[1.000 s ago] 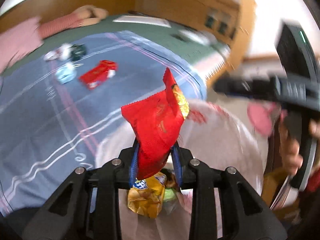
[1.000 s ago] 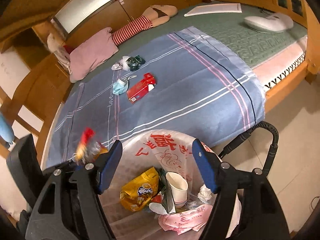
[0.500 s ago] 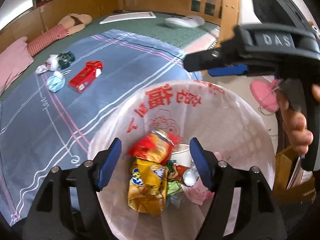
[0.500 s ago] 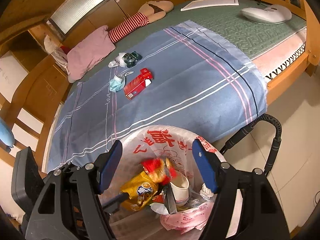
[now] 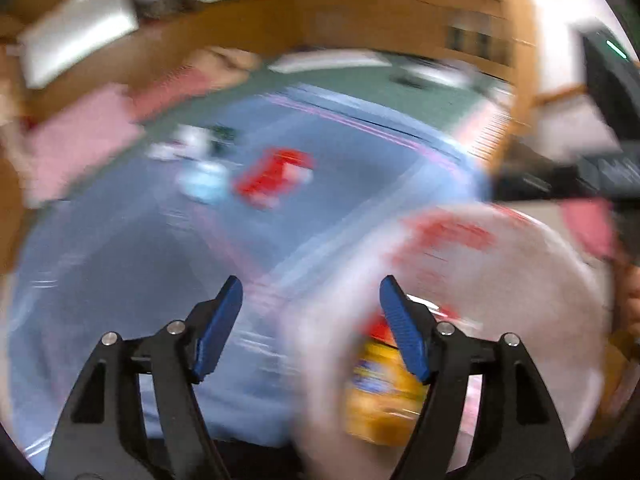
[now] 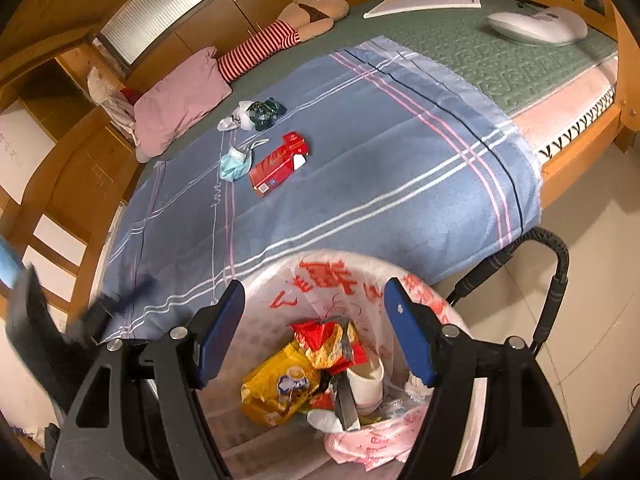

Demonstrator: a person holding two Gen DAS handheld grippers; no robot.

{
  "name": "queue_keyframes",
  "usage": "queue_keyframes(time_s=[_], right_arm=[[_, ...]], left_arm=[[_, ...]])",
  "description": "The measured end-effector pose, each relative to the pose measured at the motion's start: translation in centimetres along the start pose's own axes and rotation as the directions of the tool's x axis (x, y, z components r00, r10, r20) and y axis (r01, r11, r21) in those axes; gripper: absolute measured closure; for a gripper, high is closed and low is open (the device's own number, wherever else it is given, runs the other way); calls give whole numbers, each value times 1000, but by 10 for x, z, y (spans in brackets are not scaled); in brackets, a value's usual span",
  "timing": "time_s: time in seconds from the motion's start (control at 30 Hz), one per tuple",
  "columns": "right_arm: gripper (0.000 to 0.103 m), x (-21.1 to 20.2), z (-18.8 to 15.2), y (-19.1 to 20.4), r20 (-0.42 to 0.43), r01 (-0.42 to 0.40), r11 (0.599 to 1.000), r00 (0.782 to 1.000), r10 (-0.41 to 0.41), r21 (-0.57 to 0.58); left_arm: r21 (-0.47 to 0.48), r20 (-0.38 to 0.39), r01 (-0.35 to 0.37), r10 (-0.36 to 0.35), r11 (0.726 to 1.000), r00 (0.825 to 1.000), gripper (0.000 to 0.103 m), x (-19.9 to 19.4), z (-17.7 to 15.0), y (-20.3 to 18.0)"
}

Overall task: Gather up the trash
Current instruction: 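Move both tools back over the bed and grasp the white plastic wrapper with the right tool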

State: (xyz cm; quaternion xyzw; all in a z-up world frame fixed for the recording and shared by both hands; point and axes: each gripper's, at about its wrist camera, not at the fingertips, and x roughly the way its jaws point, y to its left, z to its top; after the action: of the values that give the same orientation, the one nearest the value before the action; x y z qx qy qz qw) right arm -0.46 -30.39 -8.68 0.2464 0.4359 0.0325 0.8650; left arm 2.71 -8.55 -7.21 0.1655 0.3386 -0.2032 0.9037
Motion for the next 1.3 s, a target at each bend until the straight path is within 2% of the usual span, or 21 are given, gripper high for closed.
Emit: queue_keyframes(time_s=[0.07, 0.1, 0.13, 0.23, 0.33, 0.37, 0.43, 0.5, 0.63, 0.77, 0.9, 0.93, 0.97, 1.03, 1.07, 1.1, 1.17, 1.2, 1.23, 1.27, 1.3], right_arm=[[32, 7, 11, 6, -2, 15, 1000, 1000, -15, -10], [32, 10, 16, 10, -3, 13, 1000, 1000, -13, -13], [32, 17, 24, 16, -4, 11, 1000, 1000, -11, -21], [32, 44, 49, 40, 0, 21, 997, 1000, -21, -76], [32, 80, 73, 68, -6, 17, 992, 1000, -18, -121], [32, 96, 83, 80, -18, 1, 992, 1000, -3, -124], [32, 129, 100, 103, -39, -23, 991, 999, 18, -133], [32, 165, 120, 126, -56, -22, 991, 998, 15, -136], [32, 224, 156, 165, -50, 49, 984, 997, -58, -169], [32, 273, 172, 185, -97, 83, 980, 990, -102, -180], [32, 312, 170, 193, -139, 155, 966, 973, -186, -208], [41, 317, 167, 195, -150, 157, 963, 970, -193, -219], [64, 322, 162, 197, -170, 134, 962, 969, -177, -237], [79, 324, 156, 201, -197, 91, 963, 970, -143, -253], [81, 319, 150, 205, -221, 45, 963, 969, -107, -267], [81, 316, 145, 208, -249, 7, 961, 965, -79, -278], [80, 308, 132, 220, -355, -123, 942, 935, 5, -313], [80, 303, 122, 228, -460, -226, 912, 887, 48, -342], [74, 296, 113, 236, -526, -289, 879, 849, 51, -380], [61, 289, 113, 239, -523, -292, 861, 852, 36, -417], [50, 277, 119, 242, -467, -258, 844, 884, 10, -471]], left_arm=[[-143, -12, -76, 75, 987, 997, 18, 7, 9, 47], [-210, -25, -94, 91, 973, 996, 14, 12, 11, 67], [-298, -50, -119, 109, 947, 993, 14, 20, 11, 94], [-494, -170, -207, 139, 845, 976, 14, 49, -2, 157], [-668, -328, -273, 54, 692, 943, 14, 74, -28, 192], [-699, -326, -251, 14, 670, 945, 14, 77, -31, 195], [-733, -279, -195, -27, 652, 960, 11, 75, -33, 198], [-753, -240, -178, -13, 634, 971, 7, 67, -34, 199], [-776, -206, -155, -14, 611, 978, 6, 65, -35, 201], [-823, -199, -130, -66, 552, 978, 6, 73, -42, 211], [-875, -163, -92, -109, 476, 981, 6, 71, -54, 220], [-884, -151, -89, -101, 459, 983, 6, 68, -57, 222], [-889, -146, -89, -93, 450, 985, 6, 66, -58, 224], [-900, -131, -84, -81, 427, 988, 6, 63, -61, 227], [-906, -123, -80, -78, 415, 989, 6, 61, -63, 228], [-920, -105, -69, -73, 386, 992, 6, 58, -66, 231], [-939, -74, -47, -66, 341, 995, 6, 53, -73, 235], [-950, -58, -39, -53, 311, 997, 6, 49, -77, 237], [-954, -53, -37, -44, 298, 998, 6, 47, -78, 238], [-958, -46, -32, -40, 286, 998, 6, 45, -80, 238], [-959, -39, -25, -43, 281, 998, 6, 44, -81, 238]])
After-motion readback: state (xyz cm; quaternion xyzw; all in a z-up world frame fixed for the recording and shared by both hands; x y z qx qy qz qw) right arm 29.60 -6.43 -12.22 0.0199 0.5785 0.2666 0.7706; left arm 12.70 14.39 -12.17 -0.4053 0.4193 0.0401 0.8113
